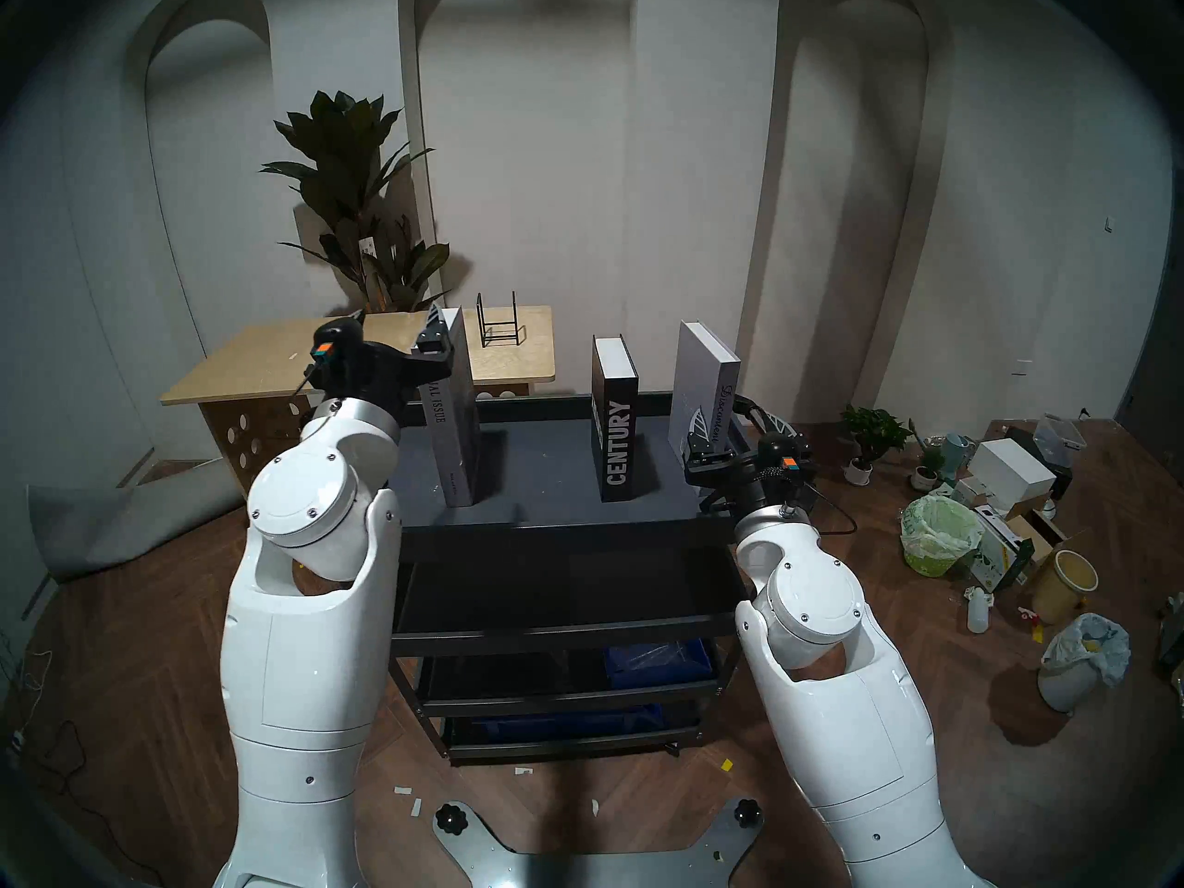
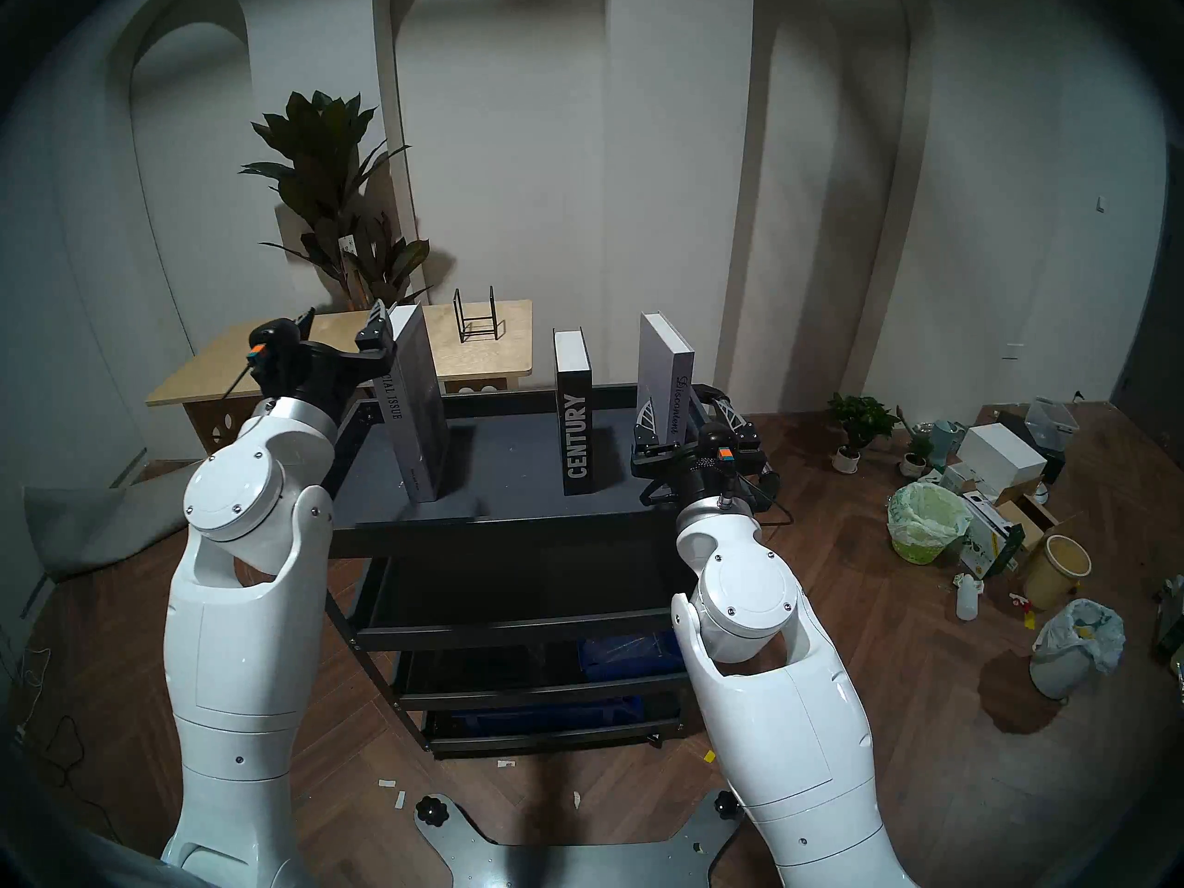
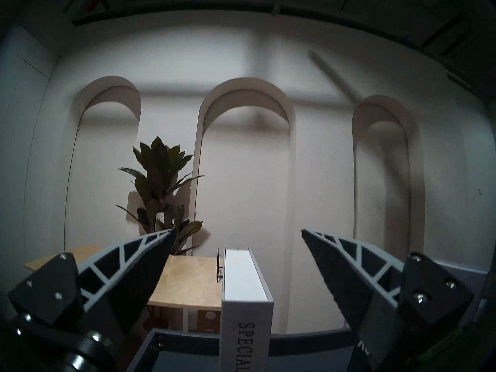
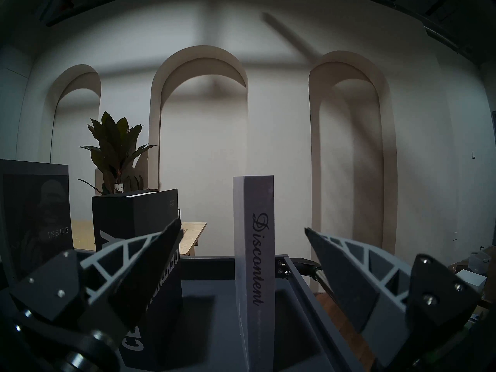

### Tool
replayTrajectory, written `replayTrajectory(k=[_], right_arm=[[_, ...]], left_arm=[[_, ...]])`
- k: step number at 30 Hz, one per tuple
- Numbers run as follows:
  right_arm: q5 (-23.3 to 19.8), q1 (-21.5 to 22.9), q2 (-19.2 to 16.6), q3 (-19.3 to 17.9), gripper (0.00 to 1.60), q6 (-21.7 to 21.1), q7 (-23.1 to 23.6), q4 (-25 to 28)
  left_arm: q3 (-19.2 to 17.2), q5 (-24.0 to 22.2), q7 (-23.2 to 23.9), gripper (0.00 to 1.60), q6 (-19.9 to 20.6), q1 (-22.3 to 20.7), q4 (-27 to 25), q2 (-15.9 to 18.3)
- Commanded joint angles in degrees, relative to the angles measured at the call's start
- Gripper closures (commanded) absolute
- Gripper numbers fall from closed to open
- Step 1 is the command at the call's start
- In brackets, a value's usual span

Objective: Sort the books onto the shelf by size, largest to the left

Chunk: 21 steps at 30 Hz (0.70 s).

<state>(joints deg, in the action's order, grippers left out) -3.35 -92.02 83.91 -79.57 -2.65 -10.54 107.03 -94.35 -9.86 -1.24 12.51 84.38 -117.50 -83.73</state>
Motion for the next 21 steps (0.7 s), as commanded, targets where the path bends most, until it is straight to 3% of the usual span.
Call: replayTrajectory(k=[1, 9, 14, 21], right_arm=[[0.68, 2.47, -1.17, -1.35, 0.0, -0.6, 0.12, 0.8], [-0.83, 5.63, -2.32, -3.24, 0.0, -3.88, 2.07, 1.12], [-8.65, 6.39, -4.83, -5.89, 0.0, -8.06, 8.58, 1.01], [-15.07, 9.25, -9.42, -10.78, 0.0, -13.94, 15.7, -0.94]], left_arm=[[-4.32, -1.77, 3.25, 0.0, -1.83, 4.74, -6.7, 2.93], [-10.02, -4.82, 5.9, 0.0, 1.84, 11.29, -11.84, 3.63], [-11.91, -5.37, 6.14, 0.0, 2.95, 12.13, -11.69, 3.51], [-12.28, -4.47, 5.69, 0.0, 4.2, 12.46, -9.84, 3.91]])
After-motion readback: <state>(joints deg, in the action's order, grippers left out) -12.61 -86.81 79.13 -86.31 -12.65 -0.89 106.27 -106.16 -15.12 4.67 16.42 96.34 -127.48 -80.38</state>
